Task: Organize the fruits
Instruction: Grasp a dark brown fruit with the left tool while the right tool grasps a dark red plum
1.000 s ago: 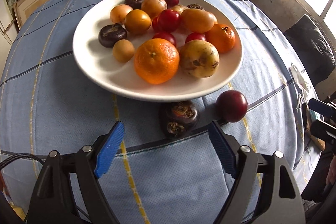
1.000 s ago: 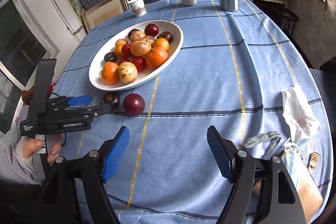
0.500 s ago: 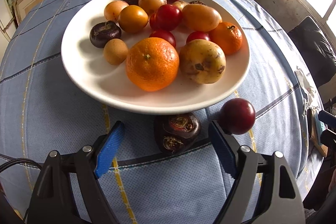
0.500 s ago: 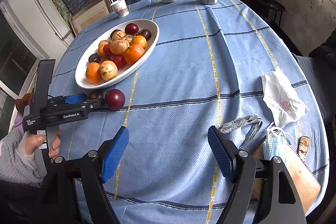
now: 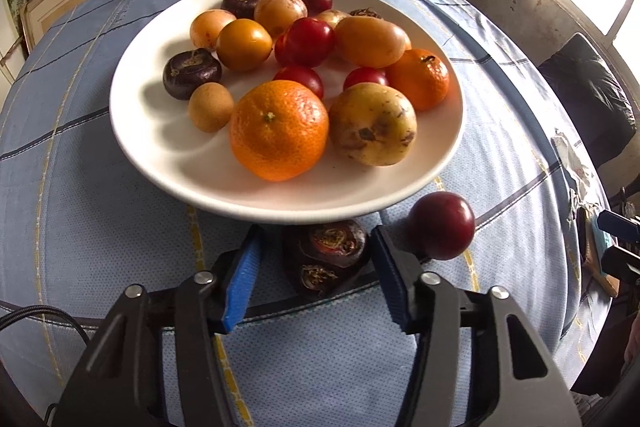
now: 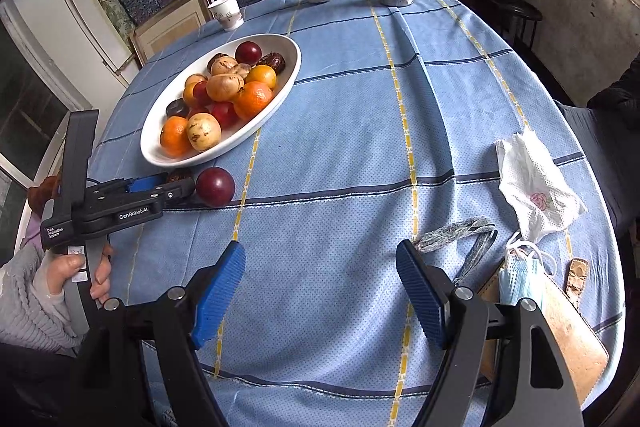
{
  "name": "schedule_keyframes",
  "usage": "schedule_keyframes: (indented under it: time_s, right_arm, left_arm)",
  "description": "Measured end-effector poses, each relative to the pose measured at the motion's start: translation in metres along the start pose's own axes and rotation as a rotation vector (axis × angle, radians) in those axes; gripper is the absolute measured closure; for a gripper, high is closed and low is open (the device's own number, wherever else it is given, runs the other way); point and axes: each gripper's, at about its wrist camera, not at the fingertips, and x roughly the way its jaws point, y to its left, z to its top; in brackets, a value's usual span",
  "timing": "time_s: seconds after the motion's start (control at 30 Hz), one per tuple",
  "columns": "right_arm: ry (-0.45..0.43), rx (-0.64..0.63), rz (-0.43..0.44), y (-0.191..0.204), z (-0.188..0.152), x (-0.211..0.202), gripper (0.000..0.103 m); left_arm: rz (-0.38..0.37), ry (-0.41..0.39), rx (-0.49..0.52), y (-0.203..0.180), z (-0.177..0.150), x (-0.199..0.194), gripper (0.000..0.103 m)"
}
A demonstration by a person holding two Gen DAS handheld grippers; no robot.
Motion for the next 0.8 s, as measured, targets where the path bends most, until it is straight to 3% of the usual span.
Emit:
schedule_keyframes:
  time_s: [0.1, 0.3, 0.8]
  right_arm:
    - [-0.006, -0.002, -0.003, 0.001, 0.000, -0.002, 0.024]
    - [-0.014, -0.012, 0.007, 0.006, 0.001, -0.002, 0.024]
    - [0.064, -0.230, 0.144, 0.080, 0.038, 0.064, 0.024]
  left_arm:
    - [-0.015, -0.007, -0.002, -0.002, -0.002, -0.001, 0.060]
    - [-0.016, 0.002, -0.028, 0.002, -0.012, -0.008, 0.060]
    - [0.106, -0.005, -0.208, 0.067, -0.071, -0.067, 0.060]
